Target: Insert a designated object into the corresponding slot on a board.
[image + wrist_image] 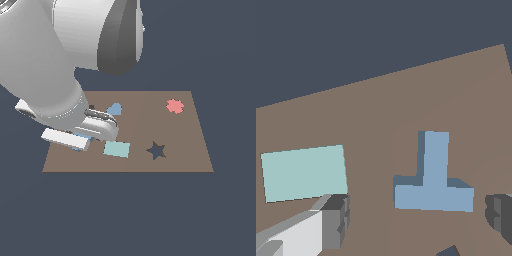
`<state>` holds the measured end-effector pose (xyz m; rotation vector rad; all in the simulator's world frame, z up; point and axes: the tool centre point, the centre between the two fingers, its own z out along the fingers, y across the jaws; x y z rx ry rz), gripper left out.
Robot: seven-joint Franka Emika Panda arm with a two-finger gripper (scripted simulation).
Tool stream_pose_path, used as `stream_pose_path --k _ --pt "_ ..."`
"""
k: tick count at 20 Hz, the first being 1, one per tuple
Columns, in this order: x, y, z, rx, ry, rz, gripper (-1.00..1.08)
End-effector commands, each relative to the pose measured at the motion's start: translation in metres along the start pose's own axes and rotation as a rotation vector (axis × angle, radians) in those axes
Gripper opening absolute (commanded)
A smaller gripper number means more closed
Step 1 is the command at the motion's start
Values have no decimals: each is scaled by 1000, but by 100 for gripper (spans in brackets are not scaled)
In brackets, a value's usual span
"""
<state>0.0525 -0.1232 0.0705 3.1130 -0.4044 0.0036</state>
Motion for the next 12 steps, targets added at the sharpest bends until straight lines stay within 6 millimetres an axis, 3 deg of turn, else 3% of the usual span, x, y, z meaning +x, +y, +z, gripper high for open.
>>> stream_pose_path --k 1,12 --pt "6 8 9 1 0 20 100" --pt "12 19 22 1 -3 45 100"
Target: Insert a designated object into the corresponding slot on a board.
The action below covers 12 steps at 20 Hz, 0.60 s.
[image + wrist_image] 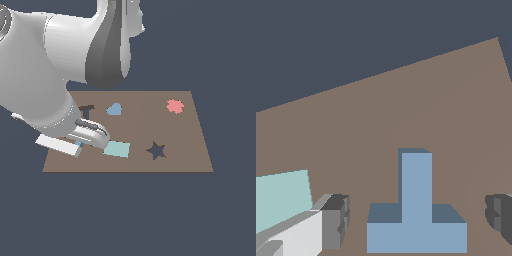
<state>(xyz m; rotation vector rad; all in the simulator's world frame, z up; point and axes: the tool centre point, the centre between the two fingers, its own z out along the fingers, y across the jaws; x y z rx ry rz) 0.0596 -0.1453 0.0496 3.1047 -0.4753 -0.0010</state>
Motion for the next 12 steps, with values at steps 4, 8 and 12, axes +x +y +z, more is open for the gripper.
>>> stream_pose_path --k 4,8,12 --pt "1 0 13 1 0 1 100" --pt "1 0 20 1 0 1 100" --pt "1 0 20 1 0 1 -100"
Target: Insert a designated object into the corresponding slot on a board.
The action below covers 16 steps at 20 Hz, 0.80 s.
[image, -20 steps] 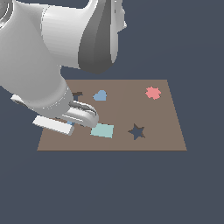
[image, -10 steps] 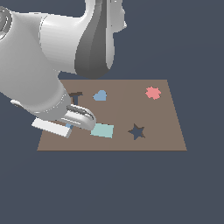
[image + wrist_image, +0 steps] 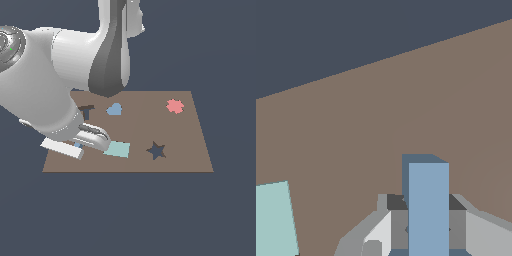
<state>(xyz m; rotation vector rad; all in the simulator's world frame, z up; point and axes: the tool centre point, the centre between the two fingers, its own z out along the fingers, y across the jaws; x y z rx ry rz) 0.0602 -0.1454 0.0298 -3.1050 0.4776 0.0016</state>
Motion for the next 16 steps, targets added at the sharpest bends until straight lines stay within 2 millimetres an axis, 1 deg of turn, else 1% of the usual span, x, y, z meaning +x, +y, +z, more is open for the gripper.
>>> stream_pose_path --k 1,7,11,16 --pt "0 0 0 0 1 0 -100" --pt "0 0 0 0 1 0 -100" --pt "1 0 -5 0 1 0 -100" --pt "-2 0 -3 0 0 -9 -100"
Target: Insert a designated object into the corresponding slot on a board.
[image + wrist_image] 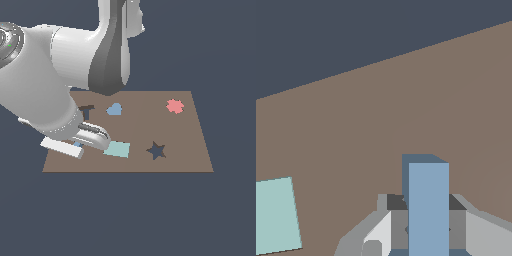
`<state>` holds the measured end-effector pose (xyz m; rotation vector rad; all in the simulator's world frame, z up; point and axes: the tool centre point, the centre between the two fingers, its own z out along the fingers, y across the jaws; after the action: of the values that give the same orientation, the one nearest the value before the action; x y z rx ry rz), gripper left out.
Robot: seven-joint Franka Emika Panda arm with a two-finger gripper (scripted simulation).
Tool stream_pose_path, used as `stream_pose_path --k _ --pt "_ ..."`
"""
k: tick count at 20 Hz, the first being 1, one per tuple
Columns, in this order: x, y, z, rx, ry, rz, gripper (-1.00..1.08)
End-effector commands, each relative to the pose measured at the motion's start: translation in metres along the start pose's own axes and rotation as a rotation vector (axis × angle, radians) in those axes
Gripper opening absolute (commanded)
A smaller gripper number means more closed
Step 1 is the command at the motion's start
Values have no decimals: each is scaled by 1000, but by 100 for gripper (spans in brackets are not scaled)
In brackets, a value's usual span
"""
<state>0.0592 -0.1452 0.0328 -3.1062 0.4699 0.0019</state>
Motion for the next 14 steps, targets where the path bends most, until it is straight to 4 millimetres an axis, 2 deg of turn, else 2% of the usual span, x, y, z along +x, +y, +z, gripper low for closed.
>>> stream_pose_path --k 1,8,14 --pt "-2 0 0 0 0 -9 -100" --pt "-18 1 -1 0 0 -79 -100" --pt "-43 6 -3 0 0 -192 -100"
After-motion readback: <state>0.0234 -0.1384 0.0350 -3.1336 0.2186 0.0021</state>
